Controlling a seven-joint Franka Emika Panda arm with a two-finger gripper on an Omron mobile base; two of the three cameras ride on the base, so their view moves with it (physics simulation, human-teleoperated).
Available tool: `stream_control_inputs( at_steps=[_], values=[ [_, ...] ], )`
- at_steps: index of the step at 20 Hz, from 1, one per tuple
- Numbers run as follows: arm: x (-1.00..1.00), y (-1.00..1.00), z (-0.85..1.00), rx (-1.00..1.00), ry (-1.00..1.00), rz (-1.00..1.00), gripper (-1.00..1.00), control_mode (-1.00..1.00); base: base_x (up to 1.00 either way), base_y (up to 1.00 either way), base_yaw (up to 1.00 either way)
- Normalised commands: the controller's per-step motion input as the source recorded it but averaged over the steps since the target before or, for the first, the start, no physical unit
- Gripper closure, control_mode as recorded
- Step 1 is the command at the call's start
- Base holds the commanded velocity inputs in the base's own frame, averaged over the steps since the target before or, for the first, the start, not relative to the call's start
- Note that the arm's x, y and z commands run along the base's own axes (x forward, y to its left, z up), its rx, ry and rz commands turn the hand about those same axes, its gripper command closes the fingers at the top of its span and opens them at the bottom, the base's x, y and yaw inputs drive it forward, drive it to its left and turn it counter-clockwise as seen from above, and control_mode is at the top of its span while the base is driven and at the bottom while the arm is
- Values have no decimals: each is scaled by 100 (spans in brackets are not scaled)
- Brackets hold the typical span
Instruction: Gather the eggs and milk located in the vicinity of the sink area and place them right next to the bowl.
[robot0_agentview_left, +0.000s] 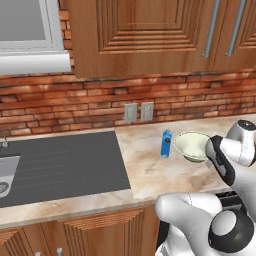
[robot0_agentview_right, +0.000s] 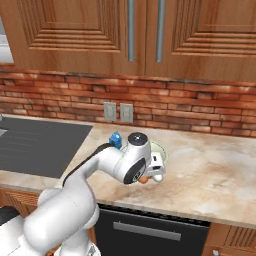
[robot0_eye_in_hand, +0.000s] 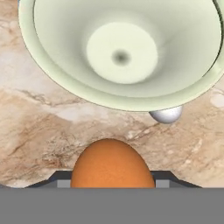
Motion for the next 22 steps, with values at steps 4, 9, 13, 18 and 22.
stream_control_inputs(
  at_steps=[4, 9, 13, 18, 22],
  values=[
    [49, -87, 2, 1, 4, 20, 100, -100, 0, 0, 0],
    [35, -62, 5, 2, 0, 27, 100, -100, 0, 0, 0],
    [8, -59, 3, 0, 1, 28, 100, -100, 0, 0, 0],
    [10, -7, -3, 0, 7, 11, 100, -100, 0, 0, 0],
    [28, 0, -40, 0, 19, 10, 100, -100, 0, 0, 0]
  ],
)
